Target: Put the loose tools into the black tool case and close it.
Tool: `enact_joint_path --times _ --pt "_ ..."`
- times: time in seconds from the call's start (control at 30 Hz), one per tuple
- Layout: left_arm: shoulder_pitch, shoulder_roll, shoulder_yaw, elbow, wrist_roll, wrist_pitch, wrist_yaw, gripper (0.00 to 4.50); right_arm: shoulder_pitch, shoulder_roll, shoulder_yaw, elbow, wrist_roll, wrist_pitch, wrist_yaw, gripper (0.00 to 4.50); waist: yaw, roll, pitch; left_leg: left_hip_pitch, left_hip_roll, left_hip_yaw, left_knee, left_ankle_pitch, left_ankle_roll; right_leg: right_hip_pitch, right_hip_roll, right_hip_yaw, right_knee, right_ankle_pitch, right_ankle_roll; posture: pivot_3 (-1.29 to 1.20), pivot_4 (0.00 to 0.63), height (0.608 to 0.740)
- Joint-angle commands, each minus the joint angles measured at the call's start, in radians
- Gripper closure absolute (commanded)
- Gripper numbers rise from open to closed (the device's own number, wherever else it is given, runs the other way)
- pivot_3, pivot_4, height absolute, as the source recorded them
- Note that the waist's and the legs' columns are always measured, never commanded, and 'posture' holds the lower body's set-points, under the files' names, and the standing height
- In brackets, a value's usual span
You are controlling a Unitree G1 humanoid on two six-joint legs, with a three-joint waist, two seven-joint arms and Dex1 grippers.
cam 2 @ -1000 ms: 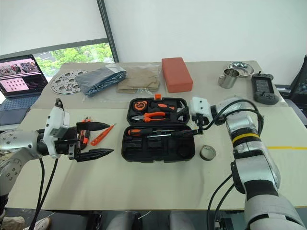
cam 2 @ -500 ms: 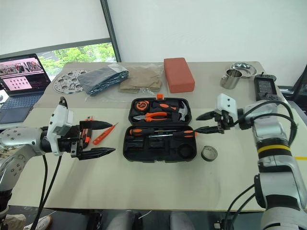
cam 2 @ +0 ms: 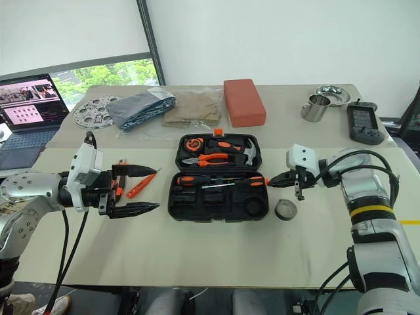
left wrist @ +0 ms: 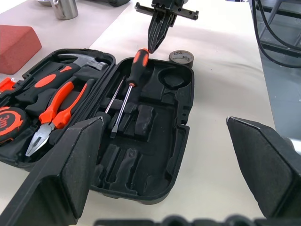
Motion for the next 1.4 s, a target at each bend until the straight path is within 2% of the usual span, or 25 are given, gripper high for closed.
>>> enact_joint_path --times 0.03,0.2,0.3,0.5,0.7,0.97,1.1,1.17,1.4 --pt "-0.004 0.004 0.018 -0.015 0.004 -0.017 0.006 0.00 -0.029 -0.003 -0.008 -0.029 0.005 -0.023 0.002 4.44 0.001 0.000 0.000 0.000 0.000 0.000 0.000 0.000 0.000 0.000 0.000 0.000 0.000 0.000 0.000 0.00 0.150 0.740" --pt "0.004 0.005 0.024 -0.019 0.001 -0.015 0.011 0.00 -0.039 -0.034 -0.018 -0.011 -0.004 -0.039 0.005 4.44 0.001 0.000 0.000 0.000 0.000 0.000 0.000 0.000 0.000 0.000 0.000 0.000 0.000 0.000 0.000 0.00 0.150 0.740" --pt "0.002 0.002 0.019 -0.017 0.003 -0.018 0.014 0.00 -0.036 -0.019 -0.054 -0.059 0.052 0.012 0.005 4.44 0.001 0.000 0.000 0.000 0.000 0.000 0.000 0.000 0.000 0.000 0.000 0.000 0.000 0.000 0.000 0.00 0.150 0.740" --pt "-0.020 -0.007 -0.003 -0.001 0.014 -0.026 0.016 0.00 0.024 0.093 -0.082 -0.189 0.139 0.128 -0.079 4.44 -0.005 0.000 0.000 0.001 0.001 0.000 0.000 0.000 0.000 0.000 0.001 0.000 0.001 0.000 0.000 0.00 0.150 0.740" --pt "-0.026 -0.005 -0.004 0.007 0.017 -0.024 0.005 0.00 0.066 0.224 -0.069 -0.212 0.161 0.148 -0.172 4.44 0.003 0.000 0.000 -0.001 0.000 -0.001 0.000 0.000 0.000 0.000 0.000 -0.001 0.001 0.000 0.000 0.00 0.150 0.740" --pt "-0.017 -0.002 0.009 -0.002 0.018 -0.019 0.005 0.00 0.019 0.286 -0.019 -0.086 0.109 0.100 -0.180 4.44 -0.001 0.000 0.000 0.000 0.000 -0.001 0.001 0.000 0.000 -0.001 0.001 -0.001 0.002 0.000 0.000 0.00 0.150 0.740" --pt "-0.003 0.002 0.018 -0.010 0.017 -0.016 0.011 0.00 0.012 0.276 0.036 0.002 0.029 0.034 -0.186 4.44 0.000 0.000 0.000 0.000 0.000 -0.001 0.000 0.000 0.000 -0.001 0.001 -0.001 0.001 0.000 0.000 0.00 0.150 0.740" --pt "0.001 0.001 0.021 -0.016 0.017 -0.016 0.016 0.00 -0.004 0.272 0.065 0.064 -0.038 0.012 -0.253 4.44 -0.001 0.000 0.000 0.000 0.000 -0.001 0.001 0.000 0.000 -0.001 0.001 -0.001 0.001 0.000 0.000 0.00 0.150 0.740" --pt "0.005 0.004 0.030 -0.026 0.011 -0.012 0.024 0.00 0.001 0.257 0.124 0.099 -0.098 0.008 -0.224 4.44 0.002 -0.002 -0.002 0.005 0.000 0.000 0.001 0.000 -0.001 0.004 0.000 -0.001 0.002 0.000 0.000 0.00 0.150 0.740"
